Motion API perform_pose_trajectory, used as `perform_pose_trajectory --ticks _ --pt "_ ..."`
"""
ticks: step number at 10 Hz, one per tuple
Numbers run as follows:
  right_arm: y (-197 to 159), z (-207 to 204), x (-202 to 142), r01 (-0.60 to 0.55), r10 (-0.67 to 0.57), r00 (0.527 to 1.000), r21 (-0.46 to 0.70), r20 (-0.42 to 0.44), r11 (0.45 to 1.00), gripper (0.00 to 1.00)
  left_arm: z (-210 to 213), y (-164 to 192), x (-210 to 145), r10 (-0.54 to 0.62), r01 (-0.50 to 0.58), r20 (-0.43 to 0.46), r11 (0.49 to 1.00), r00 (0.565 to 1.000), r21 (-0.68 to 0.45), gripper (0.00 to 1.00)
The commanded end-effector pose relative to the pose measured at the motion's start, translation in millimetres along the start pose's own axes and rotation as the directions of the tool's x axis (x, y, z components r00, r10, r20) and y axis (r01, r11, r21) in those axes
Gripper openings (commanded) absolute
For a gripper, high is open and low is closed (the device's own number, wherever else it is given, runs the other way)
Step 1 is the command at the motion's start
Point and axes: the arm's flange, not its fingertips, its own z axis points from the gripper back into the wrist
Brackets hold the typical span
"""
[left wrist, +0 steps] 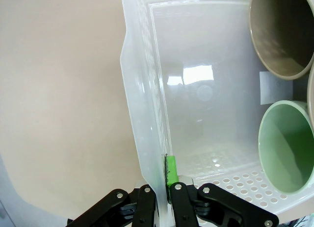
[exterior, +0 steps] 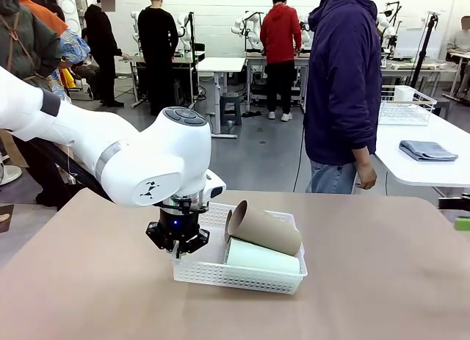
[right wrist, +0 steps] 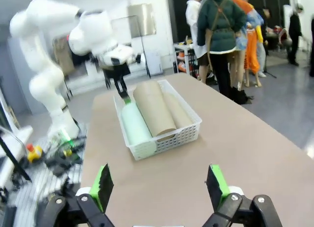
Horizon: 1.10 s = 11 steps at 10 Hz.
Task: Clean and organize the cups into the basket.
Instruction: Move the Organizing basket back to the left side of the table.
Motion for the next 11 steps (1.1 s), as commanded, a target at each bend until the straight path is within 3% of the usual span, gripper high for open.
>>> perform_pose_trajectory --ticks 1,4,6,7,8,11 --pt "-14 36 17 0.351 -0.345 0.932 -0.038 0.109 0.936 1.00 -1 -2 -2 -0.004 0.004 0.003 1.000 1.000 0.012 0.00" --pt "-24 67 15 0.650 -0.652 0.758 -0.087 0.011 0.755 1.00 -1 -2 -2 -0.004 0.004 0.003 1.000 1.000 0.012 0.00" --pt "-17 104 11 0.726 -0.732 0.681 -0.140 0.019 0.673 1.00 -1 -2 -2 -0.004 0.004 0.003 1.000 1.000 0.012 0.00" --pt "-13 126 8 0.756 -0.760 0.650 -0.112 0.008 0.645 1.00 -1 -2 -2 -0.004 0.004 0.003 1.000 1.000 0.012 0.00" --pt "-8 152 1 0.774 -0.777 0.629 -0.084 -0.021 0.628 1.00 -1 -2 -2 -0.004 0.004 0.003 1.000 1.000 0.012 0.00" --pt "4 209 -23 0.769 -0.769 0.639 -0.022 -0.024 0.639 1.00 -1 -2 -2 -0.004 0.004 0.003 1.000 1.000 0.012 0.00"
